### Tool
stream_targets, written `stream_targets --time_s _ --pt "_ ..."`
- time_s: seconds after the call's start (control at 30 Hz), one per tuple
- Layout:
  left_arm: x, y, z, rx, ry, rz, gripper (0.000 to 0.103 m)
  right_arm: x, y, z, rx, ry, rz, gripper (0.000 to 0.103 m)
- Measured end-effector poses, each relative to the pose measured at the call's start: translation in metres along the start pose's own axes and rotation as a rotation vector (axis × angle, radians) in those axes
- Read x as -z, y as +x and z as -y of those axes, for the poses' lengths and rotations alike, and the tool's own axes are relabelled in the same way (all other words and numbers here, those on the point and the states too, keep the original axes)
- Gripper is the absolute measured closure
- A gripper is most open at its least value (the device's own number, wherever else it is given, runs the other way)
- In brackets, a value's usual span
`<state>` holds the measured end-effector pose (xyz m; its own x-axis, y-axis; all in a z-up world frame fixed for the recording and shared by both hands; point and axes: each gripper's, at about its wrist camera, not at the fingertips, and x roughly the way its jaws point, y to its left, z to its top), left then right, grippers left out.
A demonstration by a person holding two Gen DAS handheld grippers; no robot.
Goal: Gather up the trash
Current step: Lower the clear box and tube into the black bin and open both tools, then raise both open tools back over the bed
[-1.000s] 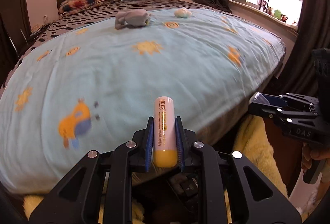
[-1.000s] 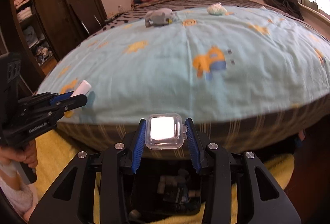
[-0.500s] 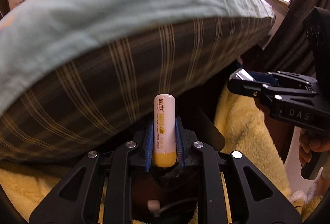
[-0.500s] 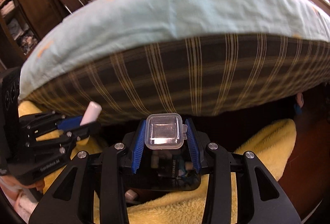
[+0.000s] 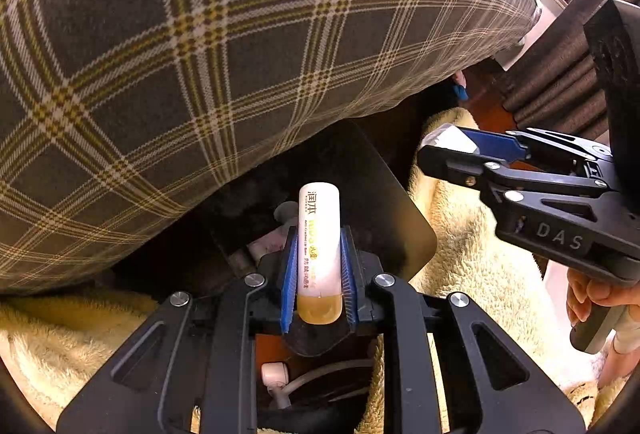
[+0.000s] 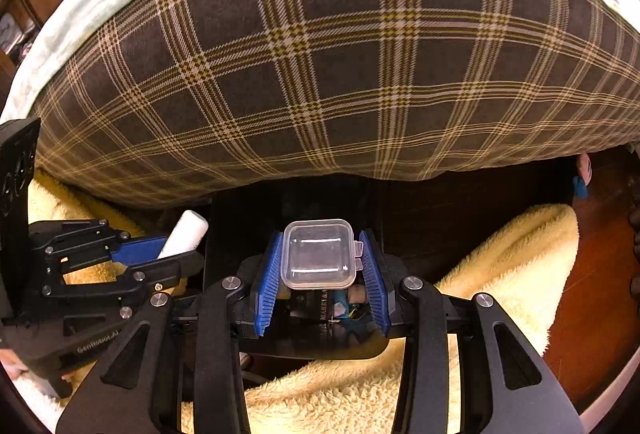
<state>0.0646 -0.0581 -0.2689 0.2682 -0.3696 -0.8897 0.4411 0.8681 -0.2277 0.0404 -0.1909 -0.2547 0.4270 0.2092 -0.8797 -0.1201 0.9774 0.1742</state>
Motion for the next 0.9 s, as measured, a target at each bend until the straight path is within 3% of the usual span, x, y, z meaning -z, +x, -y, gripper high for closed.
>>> stream_targets --time_s 0.07,0.17,0.23,0.37,0.5,0.6,0.73,0.9 --pt "0.0 -0.003 -0.002 -0.009 -0.001 0.003 0.085 0.0 0.003 -0.001 -0.003 0.007 -0.001 0.062" --pt "0.001 -0.007 -0.007 -0.015 -0.017 0.006 0.074 -0.003 0.003 0.0 0.004 0.009 -0.002 0.061" --pt "0.001 -0.007 -0.006 -0.036 -0.014 0.009 0.072 -0.008 0.001 0.0 0.012 0.017 0.003 0.049" --pt "-0.001 -0.016 -0.008 -0.052 -0.013 0.029 0.066 -0.028 -0.007 0.012 0.019 0.042 0.018 0.044" --pt "-0.006 -0.038 -0.008 -0.091 0.017 0.093 0.041 -0.032 -0.019 0.02 0.018 0.078 0.059 0.024" --pt "-0.012 -0.057 -0.007 -0.115 0.049 0.141 0.028 -0.035 -0.03 0.023 0.024 0.088 0.087 0.012" --pt "-0.018 -0.079 -0.004 -0.122 0.063 0.182 0.019 -0.037 -0.043 0.027 -0.002 0.105 0.111 0.008" --pt "-0.026 -0.102 -0.007 -0.116 0.05 0.205 0.015 -0.041 -0.065 0.021 -0.019 0.096 0.155 0.007"
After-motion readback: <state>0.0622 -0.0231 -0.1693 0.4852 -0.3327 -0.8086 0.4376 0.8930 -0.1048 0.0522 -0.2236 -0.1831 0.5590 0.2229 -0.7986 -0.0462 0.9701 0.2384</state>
